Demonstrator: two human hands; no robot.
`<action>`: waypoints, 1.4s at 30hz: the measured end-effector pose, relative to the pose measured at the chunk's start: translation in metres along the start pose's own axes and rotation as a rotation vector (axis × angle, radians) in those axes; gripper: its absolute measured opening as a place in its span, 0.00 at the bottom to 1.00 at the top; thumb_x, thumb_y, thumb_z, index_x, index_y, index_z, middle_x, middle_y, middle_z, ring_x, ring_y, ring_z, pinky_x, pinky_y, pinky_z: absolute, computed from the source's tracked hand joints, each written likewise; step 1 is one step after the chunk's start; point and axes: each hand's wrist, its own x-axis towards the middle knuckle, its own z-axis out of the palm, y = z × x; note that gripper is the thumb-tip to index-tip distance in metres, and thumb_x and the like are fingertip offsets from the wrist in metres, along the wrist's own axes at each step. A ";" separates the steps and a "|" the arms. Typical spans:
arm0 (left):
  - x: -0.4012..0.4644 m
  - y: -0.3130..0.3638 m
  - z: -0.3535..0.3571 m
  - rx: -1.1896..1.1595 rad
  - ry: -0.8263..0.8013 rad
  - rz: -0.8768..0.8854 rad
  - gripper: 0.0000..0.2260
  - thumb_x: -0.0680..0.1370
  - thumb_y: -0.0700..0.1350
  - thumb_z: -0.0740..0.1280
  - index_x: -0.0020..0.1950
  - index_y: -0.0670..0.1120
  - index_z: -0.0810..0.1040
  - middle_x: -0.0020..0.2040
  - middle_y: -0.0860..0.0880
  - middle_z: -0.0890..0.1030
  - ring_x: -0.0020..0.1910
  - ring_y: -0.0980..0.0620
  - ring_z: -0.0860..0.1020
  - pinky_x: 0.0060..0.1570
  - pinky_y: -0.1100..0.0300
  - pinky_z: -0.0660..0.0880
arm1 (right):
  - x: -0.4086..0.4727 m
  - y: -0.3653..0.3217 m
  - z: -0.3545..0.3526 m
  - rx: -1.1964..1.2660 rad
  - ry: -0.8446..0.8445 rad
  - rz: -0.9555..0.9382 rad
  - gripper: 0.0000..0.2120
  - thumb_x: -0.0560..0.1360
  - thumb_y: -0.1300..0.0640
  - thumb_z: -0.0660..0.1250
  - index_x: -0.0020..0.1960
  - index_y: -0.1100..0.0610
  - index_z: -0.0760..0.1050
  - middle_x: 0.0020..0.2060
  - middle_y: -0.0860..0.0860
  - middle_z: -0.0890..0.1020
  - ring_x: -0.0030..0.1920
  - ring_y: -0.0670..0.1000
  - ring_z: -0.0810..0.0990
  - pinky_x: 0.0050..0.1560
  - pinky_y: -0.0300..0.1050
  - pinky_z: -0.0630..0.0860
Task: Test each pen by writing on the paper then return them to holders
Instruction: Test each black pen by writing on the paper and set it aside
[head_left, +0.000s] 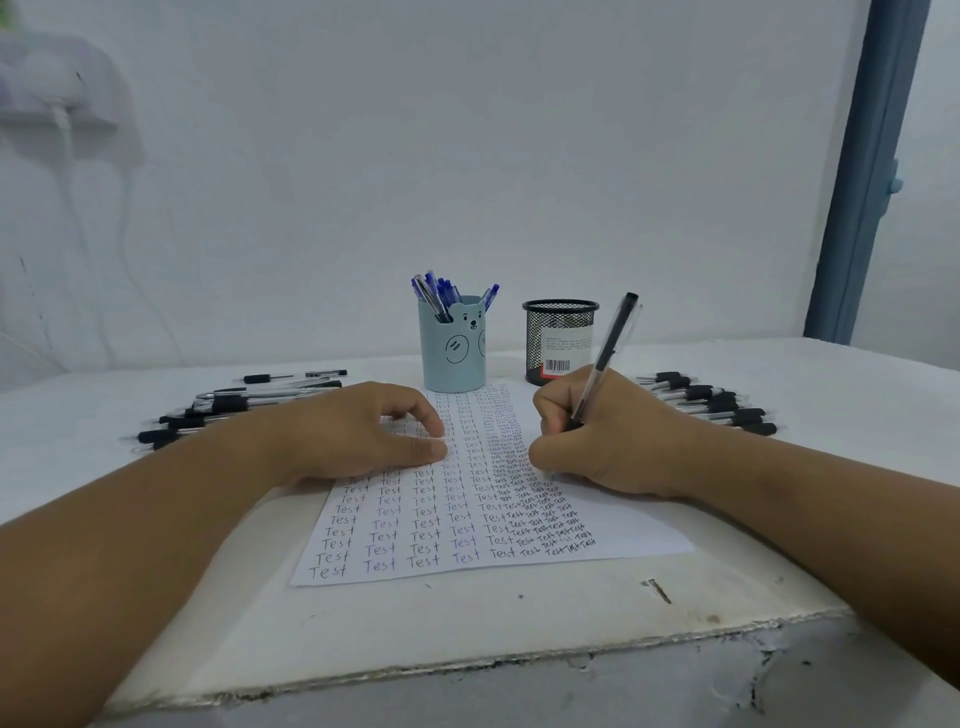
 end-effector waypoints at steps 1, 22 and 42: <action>0.000 0.000 0.000 0.004 0.001 -0.002 0.14 0.68 0.69 0.70 0.51 0.70 0.78 0.67 0.60 0.74 0.66 0.57 0.71 0.71 0.52 0.64 | 0.000 -0.001 0.001 -0.002 -0.001 -0.001 0.14 0.65 0.58 0.71 0.28 0.55 0.67 0.31 0.65 0.75 0.30 0.50 0.70 0.34 0.45 0.66; -0.001 0.002 0.001 -0.015 0.008 -0.005 0.11 0.70 0.66 0.71 0.51 0.68 0.79 0.66 0.60 0.74 0.64 0.59 0.72 0.65 0.58 0.65 | 0.004 0.006 0.001 0.036 -0.007 -0.024 0.17 0.66 0.62 0.72 0.27 0.55 0.65 0.30 0.67 0.74 0.30 0.51 0.70 0.35 0.46 0.67; -0.003 0.003 -0.001 -0.012 -0.009 -0.009 0.11 0.71 0.65 0.71 0.51 0.68 0.79 0.68 0.60 0.74 0.65 0.60 0.70 0.66 0.59 0.64 | 0.006 0.011 0.001 0.177 0.310 -0.174 0.16 0.76 0.35 0.61 0.52 0.48 0.70 0.23 0.49 0.75 0.24 0.48 0.69 0.28 0.41 0.68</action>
